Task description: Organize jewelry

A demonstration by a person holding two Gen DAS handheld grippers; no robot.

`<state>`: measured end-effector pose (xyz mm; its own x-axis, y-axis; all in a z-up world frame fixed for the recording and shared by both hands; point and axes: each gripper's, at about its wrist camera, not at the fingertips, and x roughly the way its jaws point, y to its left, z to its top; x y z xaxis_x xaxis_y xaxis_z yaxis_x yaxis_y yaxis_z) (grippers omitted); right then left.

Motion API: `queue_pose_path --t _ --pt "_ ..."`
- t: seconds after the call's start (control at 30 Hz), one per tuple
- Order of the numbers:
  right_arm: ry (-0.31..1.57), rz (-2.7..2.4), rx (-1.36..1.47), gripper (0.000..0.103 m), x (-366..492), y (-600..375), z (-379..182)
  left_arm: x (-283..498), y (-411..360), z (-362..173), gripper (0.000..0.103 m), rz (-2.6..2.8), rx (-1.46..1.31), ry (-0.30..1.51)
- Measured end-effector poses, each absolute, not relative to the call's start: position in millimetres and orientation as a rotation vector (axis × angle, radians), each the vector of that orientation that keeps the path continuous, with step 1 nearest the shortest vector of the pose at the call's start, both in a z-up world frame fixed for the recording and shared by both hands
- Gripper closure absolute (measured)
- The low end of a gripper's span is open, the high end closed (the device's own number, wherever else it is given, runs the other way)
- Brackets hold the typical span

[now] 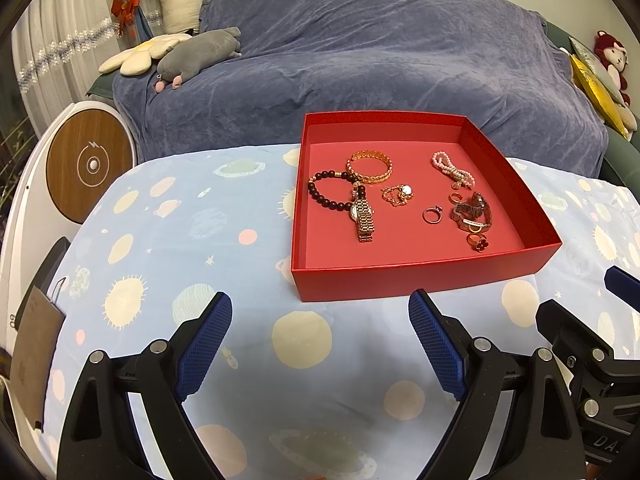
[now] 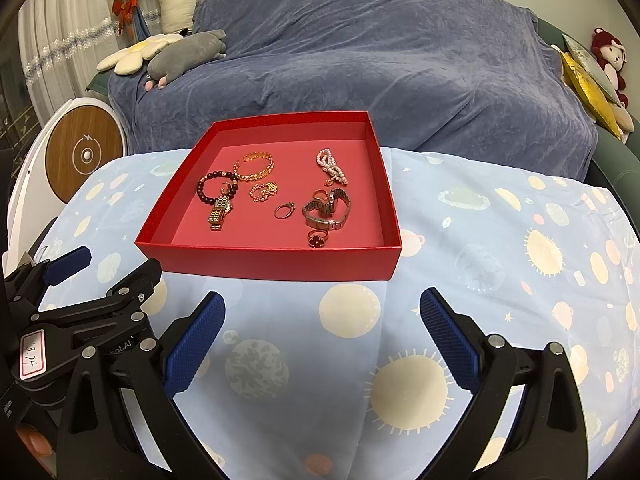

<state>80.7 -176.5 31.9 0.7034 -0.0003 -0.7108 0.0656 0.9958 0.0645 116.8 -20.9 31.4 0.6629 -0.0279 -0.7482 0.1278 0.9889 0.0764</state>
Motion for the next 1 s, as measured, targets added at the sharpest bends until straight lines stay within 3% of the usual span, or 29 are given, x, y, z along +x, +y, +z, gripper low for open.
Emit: queue_pose_path --t 1.0 --pt "0.776 -0.046 0.088 0.006 78.9 -175.1 34.0 111.4 -21.2 33.2 0.015 -0.076 0.131 0.797"
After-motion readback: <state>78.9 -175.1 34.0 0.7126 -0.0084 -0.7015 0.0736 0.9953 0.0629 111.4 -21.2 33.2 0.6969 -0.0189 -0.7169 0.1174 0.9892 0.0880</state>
